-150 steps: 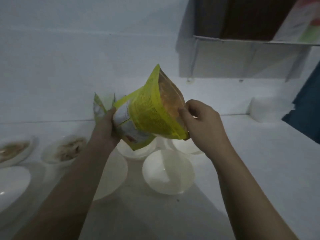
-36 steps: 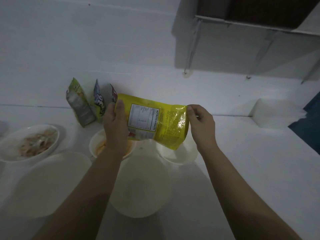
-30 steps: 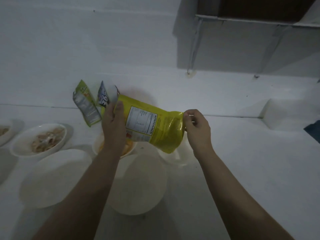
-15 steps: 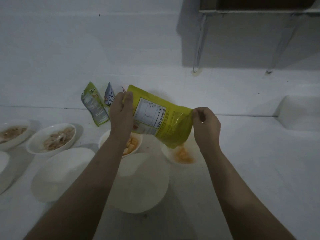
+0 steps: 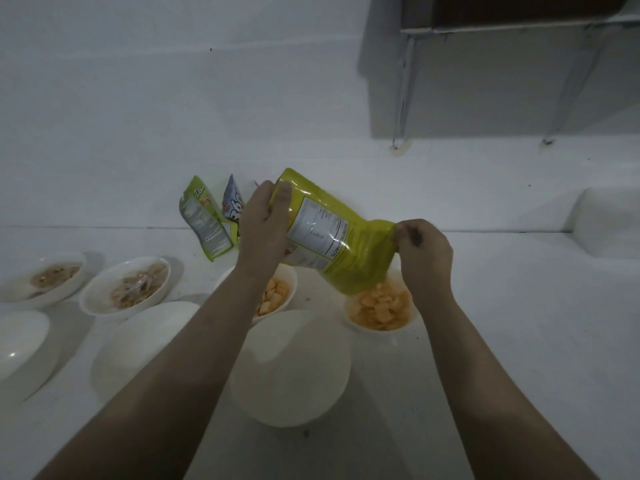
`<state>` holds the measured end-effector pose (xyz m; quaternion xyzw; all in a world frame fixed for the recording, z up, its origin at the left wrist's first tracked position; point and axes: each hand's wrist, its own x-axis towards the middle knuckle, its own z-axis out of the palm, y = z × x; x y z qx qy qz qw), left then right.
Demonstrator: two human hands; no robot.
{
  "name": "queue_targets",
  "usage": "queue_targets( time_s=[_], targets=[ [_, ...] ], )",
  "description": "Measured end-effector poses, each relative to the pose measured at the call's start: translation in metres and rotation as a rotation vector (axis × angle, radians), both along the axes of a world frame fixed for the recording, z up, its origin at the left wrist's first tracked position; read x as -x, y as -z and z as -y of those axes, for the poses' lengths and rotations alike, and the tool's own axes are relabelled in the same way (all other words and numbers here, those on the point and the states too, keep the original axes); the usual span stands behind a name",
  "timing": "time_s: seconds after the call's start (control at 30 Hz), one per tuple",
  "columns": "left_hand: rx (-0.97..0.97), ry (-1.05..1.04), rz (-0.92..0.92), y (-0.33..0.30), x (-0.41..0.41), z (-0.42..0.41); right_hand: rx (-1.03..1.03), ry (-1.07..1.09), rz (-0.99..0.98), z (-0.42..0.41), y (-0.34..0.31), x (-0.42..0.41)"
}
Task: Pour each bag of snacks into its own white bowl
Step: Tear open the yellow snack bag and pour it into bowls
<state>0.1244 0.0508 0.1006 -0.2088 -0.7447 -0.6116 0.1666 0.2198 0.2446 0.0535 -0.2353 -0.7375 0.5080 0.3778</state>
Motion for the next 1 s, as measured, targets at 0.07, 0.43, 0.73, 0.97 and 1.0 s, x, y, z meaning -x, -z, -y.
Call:
queue_targets(
  time_s=[0.07, 0.43, 0.73, 0.97, 1.0],
  targets=[
    [0.007, -0.011, -0.011, -0.002, -0.001, 0.001, 0.024, -0.004, 0.000, 0.000, 0.000, 0.000],
    [-0.039, -0.024, -0.033, -0.009, -0.004, 0.009, 0.032, -0.036, -0.090, 0.007, -0.006, -0.004],
    [-0.052, -0.018, -0.035, -0.015, -0.011, 0.012, 0.047, -0.046, -0.119, 0.005, -0.018, -0.005],
    [-0.043, 0.007, -0.042, -0.007, -0.021, 0.022, 0.151, -0.032, -0.134, -0.003, -0.015, -0.010],
    [-0.040, -0.021, -0.023, -0.001, -0.022, 0.024, 0.159, -0.030, -0.133, -0.004, -0.014, -0.012]
  ],
)
